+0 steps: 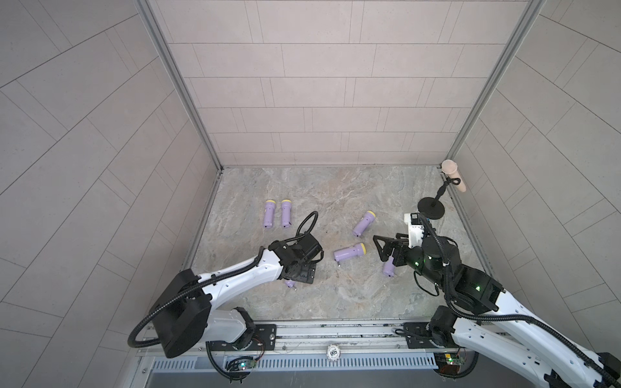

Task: Close the plug at the bottom of the flashlight
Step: Pick up the flashlight from the center of the board.

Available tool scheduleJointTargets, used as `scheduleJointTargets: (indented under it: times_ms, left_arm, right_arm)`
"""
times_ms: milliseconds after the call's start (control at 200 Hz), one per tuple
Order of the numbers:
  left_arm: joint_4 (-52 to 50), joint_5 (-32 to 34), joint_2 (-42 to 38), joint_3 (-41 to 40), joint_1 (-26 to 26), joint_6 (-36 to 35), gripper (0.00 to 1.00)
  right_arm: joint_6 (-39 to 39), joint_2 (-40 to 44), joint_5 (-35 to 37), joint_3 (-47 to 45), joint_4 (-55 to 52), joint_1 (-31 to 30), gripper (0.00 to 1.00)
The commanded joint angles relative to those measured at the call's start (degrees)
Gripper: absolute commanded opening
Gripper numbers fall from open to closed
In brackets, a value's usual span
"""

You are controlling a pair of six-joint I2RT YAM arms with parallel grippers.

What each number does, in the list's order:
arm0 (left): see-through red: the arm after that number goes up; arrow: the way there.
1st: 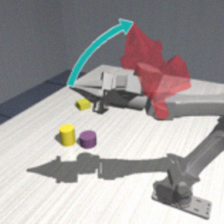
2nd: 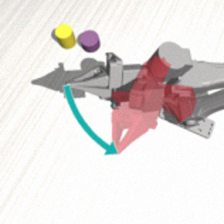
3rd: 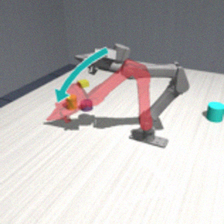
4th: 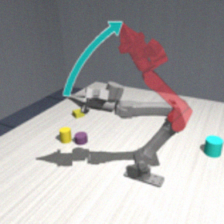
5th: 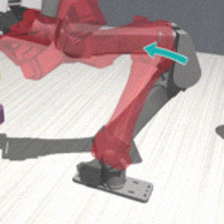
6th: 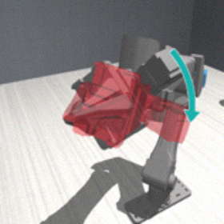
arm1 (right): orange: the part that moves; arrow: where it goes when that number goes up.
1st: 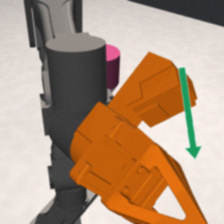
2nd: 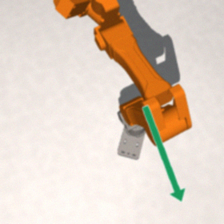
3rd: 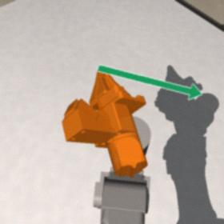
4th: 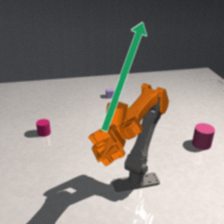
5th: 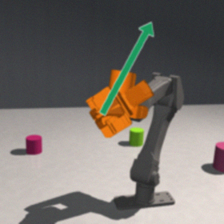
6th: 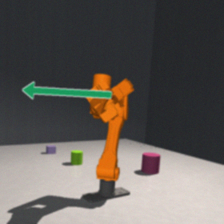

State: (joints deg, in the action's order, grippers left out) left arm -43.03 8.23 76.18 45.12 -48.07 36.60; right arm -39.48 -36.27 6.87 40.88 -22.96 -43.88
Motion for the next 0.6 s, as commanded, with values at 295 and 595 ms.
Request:
scheduleJointTargets:
  times_ms: [295, 595]
  left_arm:
    - [2.2, 3.9, 5.9, -0.6, -0.9, -0.8, 0.96]
    - [4.0, 4.7, 9.4, -0.1, -1.1, -1.1, 0.89]
  right_arm:
    - [-0.9, -0.1, -0.5, -0.6, 0.5, -0.2, 1.0]
    - [-1.4, 0.0, -0.7, -1.2, 0.2, -0.2, 1.0]
